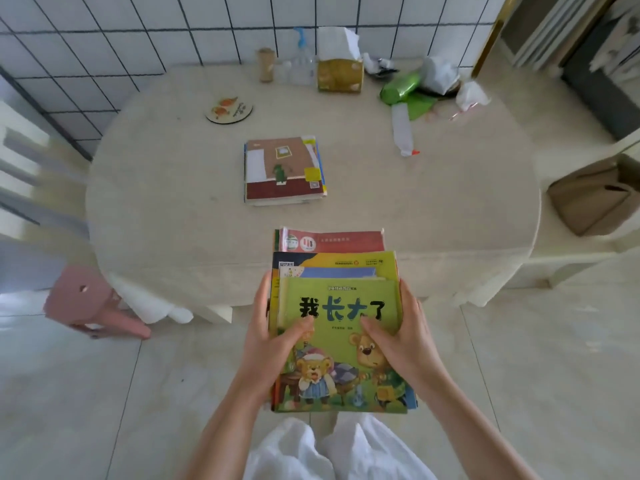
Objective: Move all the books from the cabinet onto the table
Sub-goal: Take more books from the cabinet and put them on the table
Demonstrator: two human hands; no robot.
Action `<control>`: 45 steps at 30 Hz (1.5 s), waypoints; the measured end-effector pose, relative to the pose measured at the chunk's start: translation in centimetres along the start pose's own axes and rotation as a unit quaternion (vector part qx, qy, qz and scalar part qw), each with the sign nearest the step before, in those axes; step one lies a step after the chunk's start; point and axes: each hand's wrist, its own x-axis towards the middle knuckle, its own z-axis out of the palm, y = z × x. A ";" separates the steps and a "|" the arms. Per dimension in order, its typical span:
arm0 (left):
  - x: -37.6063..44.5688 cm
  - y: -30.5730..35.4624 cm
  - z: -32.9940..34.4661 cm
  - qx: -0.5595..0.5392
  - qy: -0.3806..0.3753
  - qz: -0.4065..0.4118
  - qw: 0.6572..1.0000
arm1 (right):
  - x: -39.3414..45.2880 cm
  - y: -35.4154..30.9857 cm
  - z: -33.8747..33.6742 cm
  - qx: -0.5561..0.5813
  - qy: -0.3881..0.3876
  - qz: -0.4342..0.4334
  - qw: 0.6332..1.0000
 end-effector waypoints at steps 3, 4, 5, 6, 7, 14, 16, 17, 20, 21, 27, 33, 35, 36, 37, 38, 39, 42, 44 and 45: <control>2.7 0.2 0.0 -0.013 0.018 -0.001 1.000 | 3.2 -0.8 0.0 0.033 -0.031 -0.011 0.999; 3.6 0.4 -0.1 -0.021 0.028 0.000 0.999 | 4.4 -1.1 0.1 0.049 -0.046 -0.012 0.998; 4.6 0.4 -0.3 -0.025 0.039 0.000 0.999 | 5.5 -1.5 0.3 0.062 -0.058 -0.015 0.996; 5.6 0.6 -0.5 -0.029 0.047 0.001 0.998 | 6.7 -2.1 0.5 0.070 -0.067 -0.020 0.995; 6.6 0.7 -0.8 -0.033 0.056 0.003 0.998 | 7.8 -2.7 0.8 0.077 -0.072 -0.023 0.994; 15.1 1.8 -4.0 -0.050 0.094 0.009 0.994 | 16.7 -7.1 3.3 0.097 -0.084 0.057 0.990; 17.9 2.2 -5.6 -0.070 0.079 -0.005 0.994 | 19.6 -8.4 4.2 0.105 -0.088 0.080 0.987; 19.2 2.5 -6.3 -0.071 0.068 -0.007 0.995 | 20.8 -9.0 4.7 0.104 -0.094 0.077 0.987; 22.5 3.5 -8.0 -0.047 0.036 0.011 0.998 | 23.2 -10.0 6.0 0.112 -0.098 0.050 0.988; 23.6 3.8 -8.6 -0.035 0.030 0.017 0.999 | 24.0 -10.2 6.6 0.109 -0.093 0.036 0.989; 27.6 2.6 -10.7 0.042 0.029 0.070 0.996 | 25.7 -10.1 8.5 0.038 -0.055 -0.098 0.993; 27.8 0.2 -10.9 0.106 0.037 0.096 0.989 | 25.9 -8.6 8.3 0.020 -0.048 -0.161 0.986; 27.3 0.0 -10.3 0.133 0.050 0.107 0.984 | 25.7 -7.8 7.9 0.017 -0.051 -0.163 0.985; 27.0 0.1 -10.1 0.154 0.058 0.115 0.980 | 25.6 -7.6 7.6 0.012 -0.052 -0.160 0.986; 26.9 0.1 -9.9 0.174 0.060 0.122 0.975 | 25.7 -7.5 7.3 0.006 -0.053 -0.158 0.986; 26.8 0.0 -9.9 0.185 0.058 0.120 0.974 | 25.8 -7.4 7.1 -0.004 -0.054 -0.153 0.987; 26.9 0.1 -9.9 0.188 0.053 0.113 0.974 | 26.1 -7.3 6.9 -0.017 -0.059 -0.148 0.987; 27.2 0.3 -10.3 0.203 0.040 0.123 0.971 | 26.6 -7.1 6.7 -0.045 -0.086 -0.160 0.982; 27.4 0.4 -10.4 0.223 0.028 0.144 0.964 | 27.1 -6.9 6.7 -0.060 -0.100 -0.169 0.979; 27.4 0.3 -10.4 0.237 0.028 0.154 0.959 | 27.2 -6.7 6.7 -0.062 -0.103 -0.169 0.978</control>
